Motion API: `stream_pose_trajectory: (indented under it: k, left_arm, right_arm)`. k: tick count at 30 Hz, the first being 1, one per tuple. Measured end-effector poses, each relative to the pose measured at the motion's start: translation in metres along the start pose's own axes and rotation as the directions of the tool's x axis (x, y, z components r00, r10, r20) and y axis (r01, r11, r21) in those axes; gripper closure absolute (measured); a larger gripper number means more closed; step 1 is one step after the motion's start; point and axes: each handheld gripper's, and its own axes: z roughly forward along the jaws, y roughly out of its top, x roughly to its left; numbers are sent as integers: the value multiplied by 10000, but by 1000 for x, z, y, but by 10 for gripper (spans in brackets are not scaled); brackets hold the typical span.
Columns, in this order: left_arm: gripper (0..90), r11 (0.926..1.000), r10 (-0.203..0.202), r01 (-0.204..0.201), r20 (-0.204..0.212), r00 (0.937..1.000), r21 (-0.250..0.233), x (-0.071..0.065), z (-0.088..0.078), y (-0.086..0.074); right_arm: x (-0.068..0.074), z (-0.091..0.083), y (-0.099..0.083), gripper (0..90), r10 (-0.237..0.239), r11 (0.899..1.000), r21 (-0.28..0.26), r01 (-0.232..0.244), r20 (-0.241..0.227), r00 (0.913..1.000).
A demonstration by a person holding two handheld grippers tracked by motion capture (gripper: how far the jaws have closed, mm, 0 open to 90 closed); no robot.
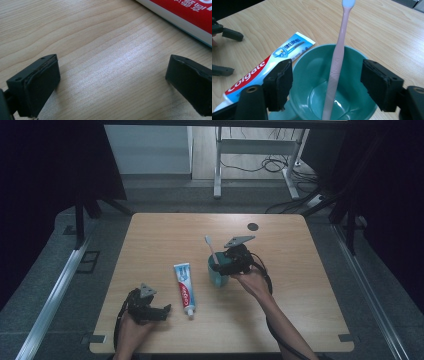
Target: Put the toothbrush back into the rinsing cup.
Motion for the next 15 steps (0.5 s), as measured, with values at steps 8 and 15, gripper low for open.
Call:
stream_pose_trajectory:
  k: [8, 15]
  left_arm:
    - [0, 10000, -5, 5, -1, 10000, -4, 0, 0, 0]
    - [0, 10000, -3, 3, -2, 10000, -1, 0, 0, 0]
  right_arm:
    - [3, -13, 1, 164, -131, 9999, -38, 131, -231, 9996]
    - [3, -23, -1, 126, -280, 9990, 342, 296, -473, 9985]
